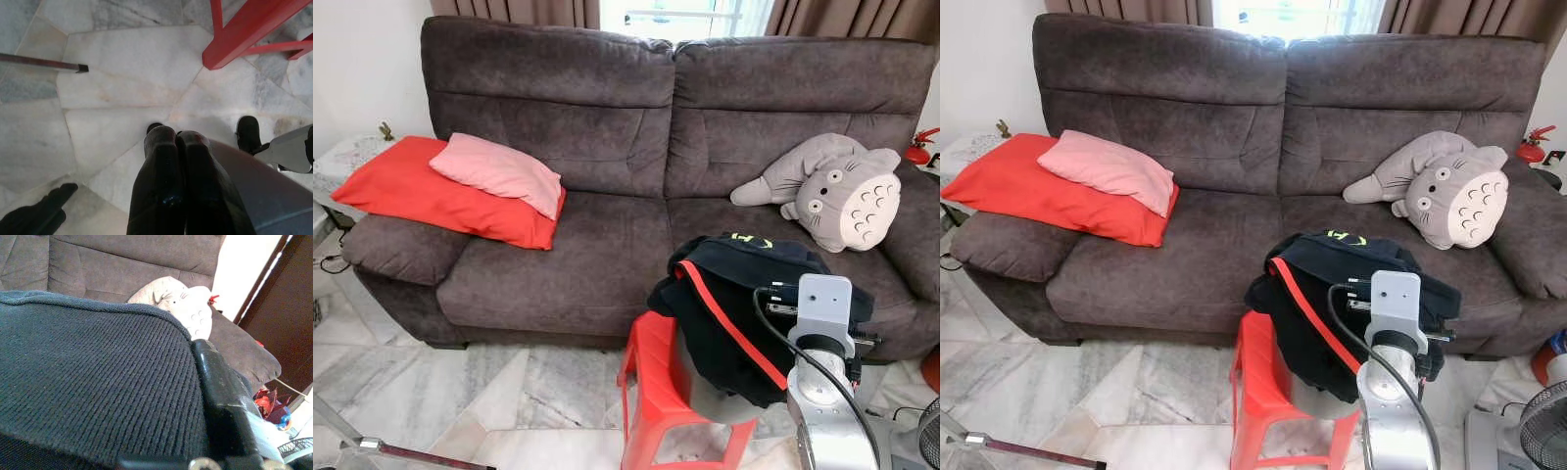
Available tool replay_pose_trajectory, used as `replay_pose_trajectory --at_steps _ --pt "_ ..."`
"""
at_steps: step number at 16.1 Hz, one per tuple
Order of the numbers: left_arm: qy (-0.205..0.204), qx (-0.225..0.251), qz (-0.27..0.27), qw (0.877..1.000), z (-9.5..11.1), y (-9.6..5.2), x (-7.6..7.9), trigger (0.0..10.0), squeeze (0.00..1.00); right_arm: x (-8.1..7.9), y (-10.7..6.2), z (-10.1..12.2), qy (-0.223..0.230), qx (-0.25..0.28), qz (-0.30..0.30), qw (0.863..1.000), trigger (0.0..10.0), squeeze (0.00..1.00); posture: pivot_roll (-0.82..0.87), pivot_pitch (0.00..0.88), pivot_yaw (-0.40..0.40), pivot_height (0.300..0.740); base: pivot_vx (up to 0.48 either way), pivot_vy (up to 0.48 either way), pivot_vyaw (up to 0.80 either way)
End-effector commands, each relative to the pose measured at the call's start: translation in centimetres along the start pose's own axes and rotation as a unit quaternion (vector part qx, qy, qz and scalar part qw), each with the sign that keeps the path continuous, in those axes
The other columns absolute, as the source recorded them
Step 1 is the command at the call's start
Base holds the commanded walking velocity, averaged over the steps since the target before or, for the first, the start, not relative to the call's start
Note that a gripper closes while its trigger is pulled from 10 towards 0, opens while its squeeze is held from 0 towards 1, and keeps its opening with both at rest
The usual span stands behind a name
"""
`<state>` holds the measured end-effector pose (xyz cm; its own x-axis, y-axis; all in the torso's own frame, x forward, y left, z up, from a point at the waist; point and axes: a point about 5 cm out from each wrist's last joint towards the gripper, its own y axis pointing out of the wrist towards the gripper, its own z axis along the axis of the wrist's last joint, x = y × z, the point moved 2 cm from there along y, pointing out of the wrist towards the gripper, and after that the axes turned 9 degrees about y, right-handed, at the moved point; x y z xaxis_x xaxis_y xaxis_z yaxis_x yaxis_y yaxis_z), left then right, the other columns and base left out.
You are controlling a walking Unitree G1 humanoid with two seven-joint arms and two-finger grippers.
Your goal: Hang hanger
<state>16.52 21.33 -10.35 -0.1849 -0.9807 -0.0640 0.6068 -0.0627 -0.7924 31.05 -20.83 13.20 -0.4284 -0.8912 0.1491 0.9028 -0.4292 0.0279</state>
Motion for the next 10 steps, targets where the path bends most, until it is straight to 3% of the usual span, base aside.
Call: replay_pose_trajectory --at_steps 1,2,3,5,8,10 --pt "0.002 -0.007 0.001 1.0 -0.4 -0.1 -0.2 10.0 0.0 0.3 0.4 2.4 0.026 0.04 -0.004 0.999 0.0 0.0 -0.06 0.015 -0.009 0.74 0.0 0.0 0.0" --pt "0.0 -0.007 0.003 1.0 -0.5 -0.2 -0.3 10.0 0.0 0.0 0.7 4.1 0.037 0.069 0.005 0.997 0.0 0.0 -0.07 0.012 -0.007 0.74 0.0 0.0 0.0" --pt "-0.002 -0.009 0.003 1.0 -0.7 -0.3 -0.4 10.0 0.0 -0.4 1.2 7.2 0.054 0.119 0.019 0.991 0.0 0.0 -0.07 0.008 -0.005 0.74 0.0 0.0 0.0" --pt "-0.004 -0.016 0.007 1.0 -1.3 -0.5 -0.6 10.0 0.0 -0.5 2.0 10.5 0.061 0.166 0.028 0.984 0.0 0.0 -0.07 0.005 -0.006 0.74 0.0 0.0 0.0" --pt "-0.004 -0.02 0.009 1.0 -1.6 -0.6 -0.4 10.0 0.0 -0.7 2.4 12.1 0.071 0.183 0.034 0.98 0.0 0.0 -0.06 0.0 -0.007 0.74 0.0 0.0 0.0" --pt "-0.004 -0.021 0.006 1.0 -1.5 -0.4 0.4 10.0 0.0 -0.8 2.5 10.8 0.075 0.16 0.027 0.984 0.0 0.0 -0.06 0.0 -0.006 0.74 0.0 0.0 0.0"
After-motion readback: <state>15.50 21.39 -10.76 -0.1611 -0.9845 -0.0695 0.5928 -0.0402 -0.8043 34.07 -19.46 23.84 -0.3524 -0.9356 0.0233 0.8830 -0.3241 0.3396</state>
